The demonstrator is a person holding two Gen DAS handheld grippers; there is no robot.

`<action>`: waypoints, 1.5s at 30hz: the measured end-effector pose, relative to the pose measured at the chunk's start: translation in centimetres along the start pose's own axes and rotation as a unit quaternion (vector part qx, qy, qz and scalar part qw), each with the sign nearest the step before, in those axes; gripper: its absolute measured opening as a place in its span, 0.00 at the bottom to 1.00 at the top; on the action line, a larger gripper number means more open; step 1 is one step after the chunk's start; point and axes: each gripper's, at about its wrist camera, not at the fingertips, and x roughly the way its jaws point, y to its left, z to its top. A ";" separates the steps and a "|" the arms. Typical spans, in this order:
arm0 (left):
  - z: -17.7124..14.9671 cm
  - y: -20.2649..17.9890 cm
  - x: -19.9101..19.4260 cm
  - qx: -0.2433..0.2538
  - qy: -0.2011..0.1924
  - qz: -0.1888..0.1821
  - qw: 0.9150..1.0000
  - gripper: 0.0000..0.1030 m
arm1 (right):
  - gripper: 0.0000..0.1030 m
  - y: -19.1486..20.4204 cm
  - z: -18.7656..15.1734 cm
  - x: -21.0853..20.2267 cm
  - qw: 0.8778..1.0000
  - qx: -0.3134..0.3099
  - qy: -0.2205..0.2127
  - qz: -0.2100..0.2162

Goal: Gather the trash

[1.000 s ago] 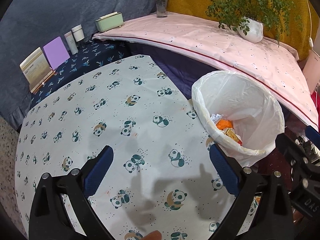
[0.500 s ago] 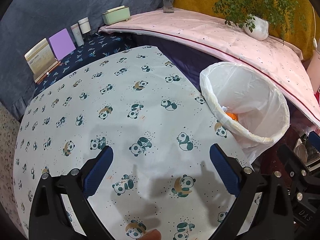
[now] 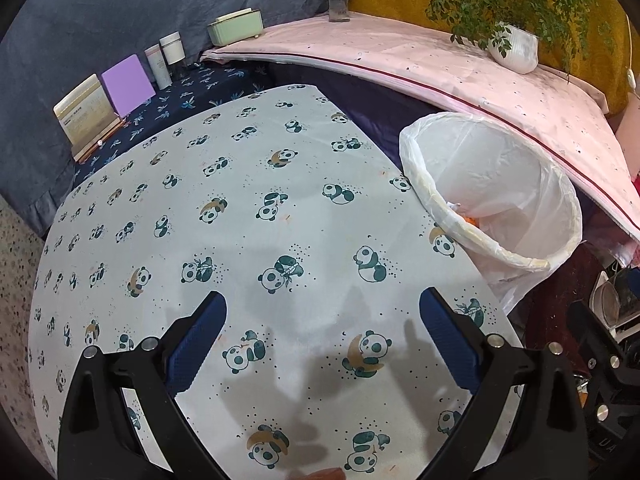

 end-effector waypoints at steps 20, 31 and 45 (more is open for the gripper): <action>-0.4 -0.5 0.0 0.005 0.005 0.013 1.000 0.90 | 0.94 0.5 -0.2 0.4 1.000 -0.006 0.007 0.000; -0.5 -1.1 -0.3 0.014 0.000 0.008 1.000 0.90 | 0.94 0.2 -0.4 0.6 1.000 0.000 0.007 -0.005; -0.1 -1.6 -1.4 0.021 -0.018 0.002 1.000 0.90 | 0.94 -0.6 0.0 0.0 1.000 0.012 -0.004 -0.010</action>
